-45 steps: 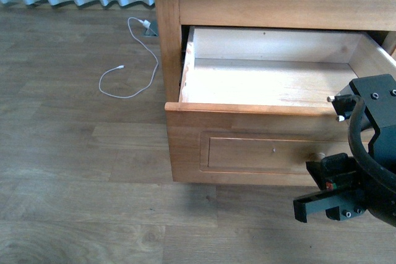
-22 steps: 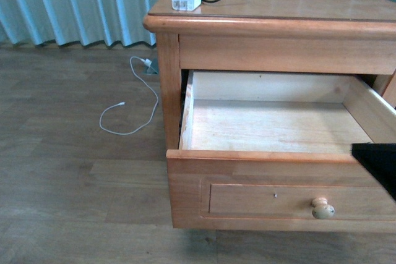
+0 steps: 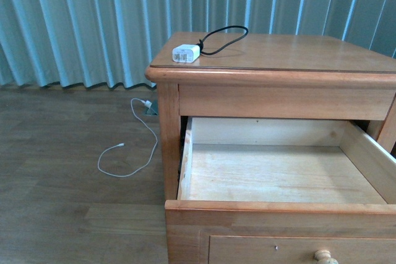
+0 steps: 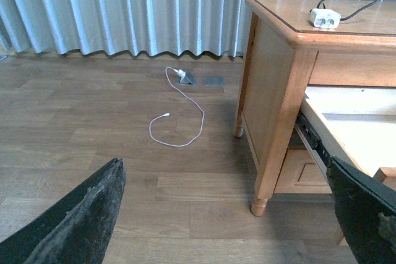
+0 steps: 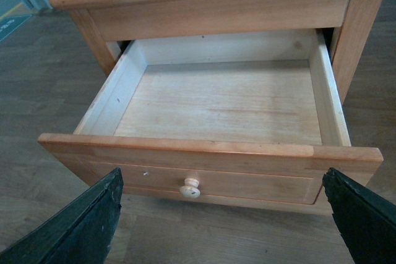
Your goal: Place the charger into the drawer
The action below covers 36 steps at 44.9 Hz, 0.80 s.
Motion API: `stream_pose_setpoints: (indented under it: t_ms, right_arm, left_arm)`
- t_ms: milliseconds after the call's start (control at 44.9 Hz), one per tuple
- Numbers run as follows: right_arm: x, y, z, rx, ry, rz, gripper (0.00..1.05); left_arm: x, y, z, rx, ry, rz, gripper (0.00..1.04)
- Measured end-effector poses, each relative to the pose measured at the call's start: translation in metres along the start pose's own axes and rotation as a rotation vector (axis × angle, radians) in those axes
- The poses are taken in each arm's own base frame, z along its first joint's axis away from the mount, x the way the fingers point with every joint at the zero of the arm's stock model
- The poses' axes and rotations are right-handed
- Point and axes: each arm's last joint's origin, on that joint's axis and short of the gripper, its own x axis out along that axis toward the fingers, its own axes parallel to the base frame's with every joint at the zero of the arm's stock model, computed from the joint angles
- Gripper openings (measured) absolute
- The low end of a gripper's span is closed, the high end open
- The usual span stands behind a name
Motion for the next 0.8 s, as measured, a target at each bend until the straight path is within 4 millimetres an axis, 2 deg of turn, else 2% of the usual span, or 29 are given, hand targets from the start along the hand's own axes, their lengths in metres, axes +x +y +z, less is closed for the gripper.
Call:
stream_pose_setpoints:
  t_ms: [134, 245, 312, 579, 668, 802]
  right_arm:
    - [0.0, 0.0, -0.001, -0.006, -0.011, -0.014, 0.96]
    - [0.0, -0.004, -0.009, -0.092, -0.237, -0.191, 0.79]
    - [-0.003, -0.005, -0.011, -0.111, -0.302, -0.225, 0.68]
    - [-0.006, -0.005, -0.025, -0.129, -0.309, -0.227, 0.24]
    - [-0.008, -0.005, -0.028, -0.131, -0.317, -0.226, 0.03]
    - [-0.009, -0.005, -0.033, -0.134, -0.314, -0.227, 0.02]
  left_arm:
    - [0.0, 0.0, 0.0, 0.0, 0.0, 0.0, 0.99]
    - [0.0, 0.0, 0.0, 0.0, 0.0, 0.002, 0.99]
    - [0.0, 0.0, 0.0, 0.0, 0.0, 0.0, 0.99]
    - [0.0, 0.0, 0.0, 0.0, 0.0, 0.0, 0.99]
    - [0.0, 0.0, 0.0, 0.0, 0.0, 0.0, 0.99]
    - [0.0, 0.0, 0.0, 0.0, 0.0, 0.0, 0.99]
